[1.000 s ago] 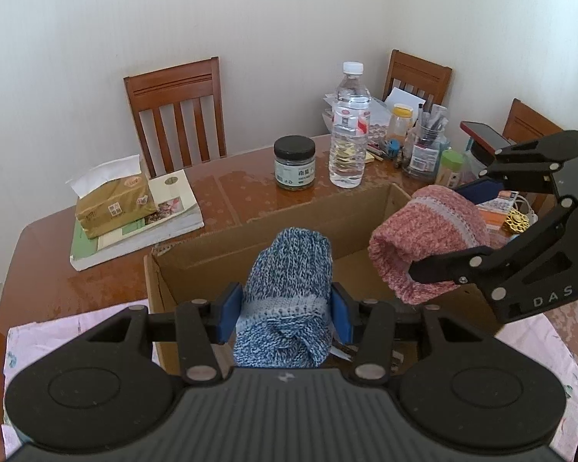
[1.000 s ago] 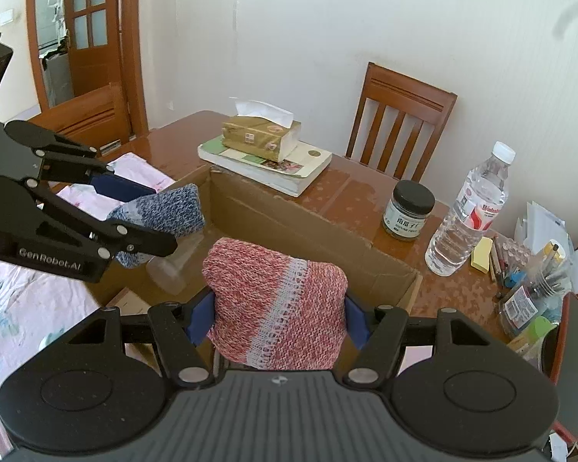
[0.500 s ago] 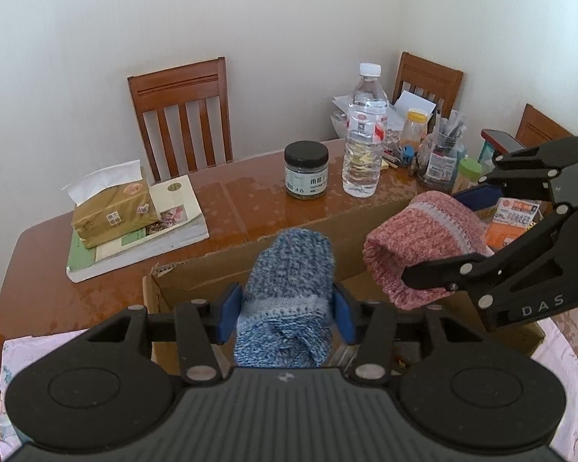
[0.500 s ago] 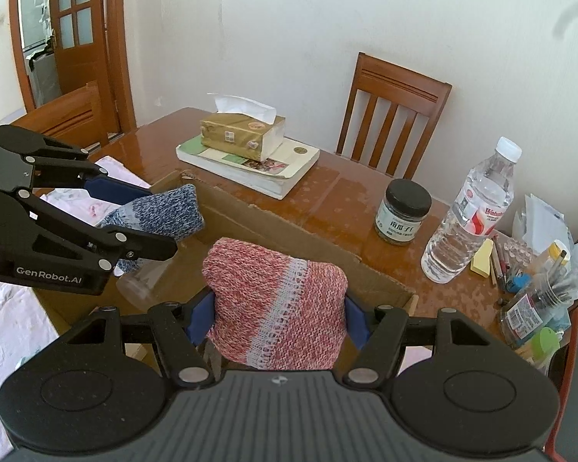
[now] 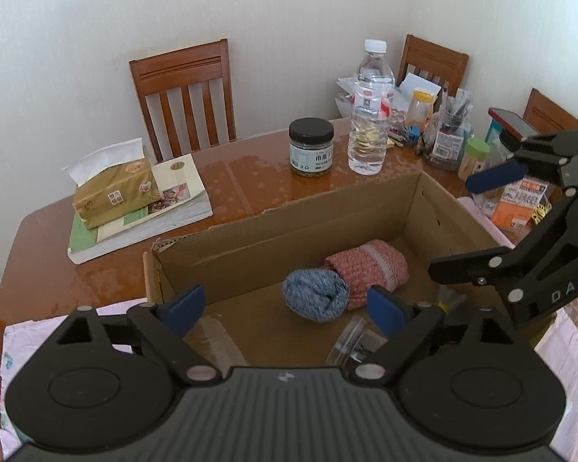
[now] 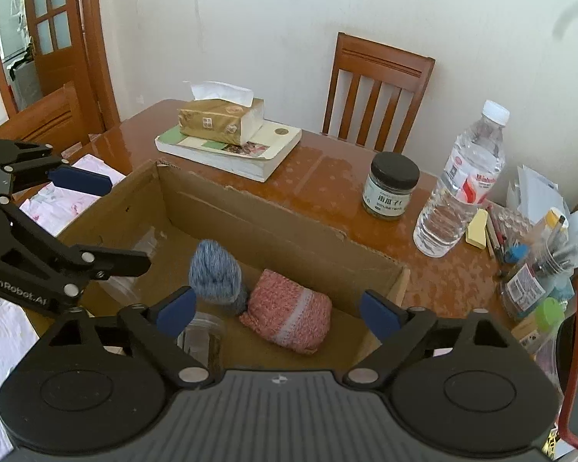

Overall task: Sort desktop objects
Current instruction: 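Open both tools to drop the sock rolls into the box, then withdraw both open tools from the box back over the table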

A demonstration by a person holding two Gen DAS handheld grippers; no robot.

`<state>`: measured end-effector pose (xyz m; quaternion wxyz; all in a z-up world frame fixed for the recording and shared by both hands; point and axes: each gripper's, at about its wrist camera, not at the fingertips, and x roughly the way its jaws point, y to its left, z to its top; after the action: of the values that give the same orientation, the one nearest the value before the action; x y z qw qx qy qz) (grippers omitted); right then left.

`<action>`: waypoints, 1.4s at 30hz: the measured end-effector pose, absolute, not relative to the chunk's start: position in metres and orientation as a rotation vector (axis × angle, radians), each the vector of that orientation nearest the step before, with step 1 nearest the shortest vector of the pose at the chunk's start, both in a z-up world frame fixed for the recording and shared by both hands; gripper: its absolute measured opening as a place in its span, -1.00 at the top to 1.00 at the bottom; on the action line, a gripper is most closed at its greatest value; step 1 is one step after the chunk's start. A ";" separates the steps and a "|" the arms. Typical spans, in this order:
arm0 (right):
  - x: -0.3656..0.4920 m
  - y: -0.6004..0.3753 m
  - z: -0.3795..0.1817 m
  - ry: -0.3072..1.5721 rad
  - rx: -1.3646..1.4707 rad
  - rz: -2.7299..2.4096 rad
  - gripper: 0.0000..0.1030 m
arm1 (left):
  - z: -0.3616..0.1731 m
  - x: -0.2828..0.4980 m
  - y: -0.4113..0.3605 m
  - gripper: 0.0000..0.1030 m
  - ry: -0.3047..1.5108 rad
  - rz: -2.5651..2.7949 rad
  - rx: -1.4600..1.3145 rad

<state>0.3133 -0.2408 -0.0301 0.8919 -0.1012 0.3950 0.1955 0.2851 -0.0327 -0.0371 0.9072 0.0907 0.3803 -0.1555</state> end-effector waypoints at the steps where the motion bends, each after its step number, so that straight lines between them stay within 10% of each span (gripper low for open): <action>1: 0.313 -0.241 -0.030 0.820 -0.211 0.406 -0.96 | -0.037 0.284 -0.033 -0.79 0.786 -0.317 0.194; 42: 0.214 -0.239 -0.023 0.825 -0.218 0.438 -1.00 | -0.021 0.168 -0.010 -0.83 0.765 -0.334 0.177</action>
<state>0.2138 -0.2392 -0.0228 0.8872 -0.1047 0.3969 0.2105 0.1680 -0.0102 -0.0207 0.9103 0.0861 0.3710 -0.1622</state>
